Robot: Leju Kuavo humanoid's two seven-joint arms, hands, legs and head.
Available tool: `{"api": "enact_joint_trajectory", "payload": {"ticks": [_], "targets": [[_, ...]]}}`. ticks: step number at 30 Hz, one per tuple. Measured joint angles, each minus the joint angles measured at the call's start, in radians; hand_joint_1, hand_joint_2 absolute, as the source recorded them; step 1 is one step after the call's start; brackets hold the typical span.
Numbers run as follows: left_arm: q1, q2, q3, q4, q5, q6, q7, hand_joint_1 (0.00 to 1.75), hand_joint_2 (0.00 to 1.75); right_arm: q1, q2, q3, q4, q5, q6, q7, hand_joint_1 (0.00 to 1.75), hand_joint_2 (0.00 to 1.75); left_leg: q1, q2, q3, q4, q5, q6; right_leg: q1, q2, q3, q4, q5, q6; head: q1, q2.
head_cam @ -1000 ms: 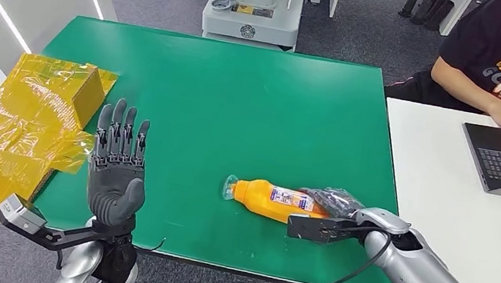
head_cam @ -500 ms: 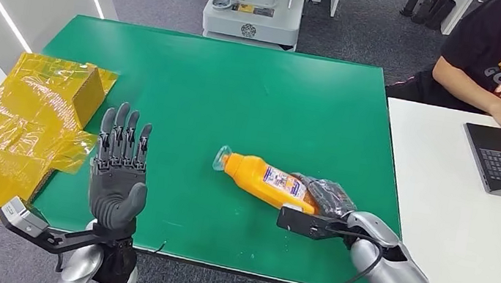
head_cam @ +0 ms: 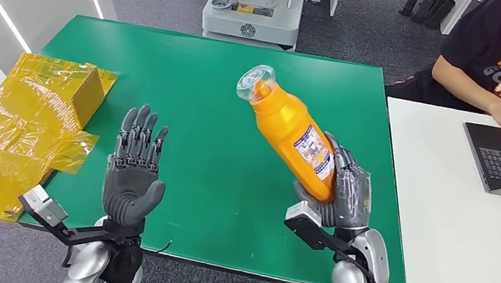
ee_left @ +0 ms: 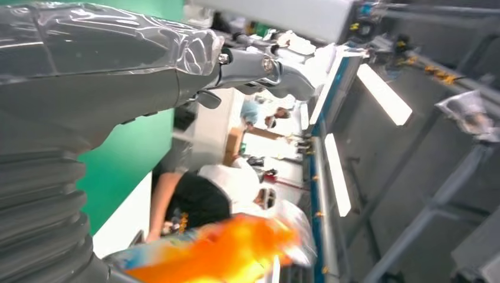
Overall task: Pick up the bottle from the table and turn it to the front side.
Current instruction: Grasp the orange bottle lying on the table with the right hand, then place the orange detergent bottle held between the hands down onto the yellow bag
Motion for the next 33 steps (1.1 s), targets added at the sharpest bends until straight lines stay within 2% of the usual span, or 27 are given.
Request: {"api": "enact_joint_trajectory", "payload": {"ticks": [3,7,18,33], "targets": [[-0.026,-0.001,-0.016,0.036,0.011,-0.004,0.043,0.0,1.75,0.027,0.01,-0.006,-0.03,-0.016,-0.042,-0.04,1.75,1.75,0.0,0.0,0.0,0.0,0.0,0.0,0.0,0.0,0.0,0.0,0.0,0.0,0.0,0.0],[-0.063,-0.001,-0.044,0.082,0.03,-0.028,0.062,0.0,1.75,0.047,0.02,-0.005,-0.048,-0.022,-0.041,-0.049,1.75,1.75,0.0,0.001,0.0,0.0,0.0,0.0,0.0,0.001,0.0,0.0,0.0,0.0,0.0,0.0],[-0.138,-0.003,-0.09,0.135,0.031,-0.056,0.079,0.0,1.75,0.024,0.041,0.053,-0.036,-0.037,0.232,0.0,1.75,1.75,0.0,0.001,0.0,0.0,0.0,0.0,0.0,0.0,0.0,0.001,0.0,0.0,0.0,0.0],[-0.168,-0.008,-0.096,0.17,0.03,-0.062,0.076,0.0,1.75,-0.002,0.079,0.07,-0.008,-0.013,0.359,-0.071,1.75,1.75,0.0,0.001,0.0,0.0,0.0,0.0,0.0,0.0,0.0,0.001,0.0,0.0,0.0,0.0]]}}
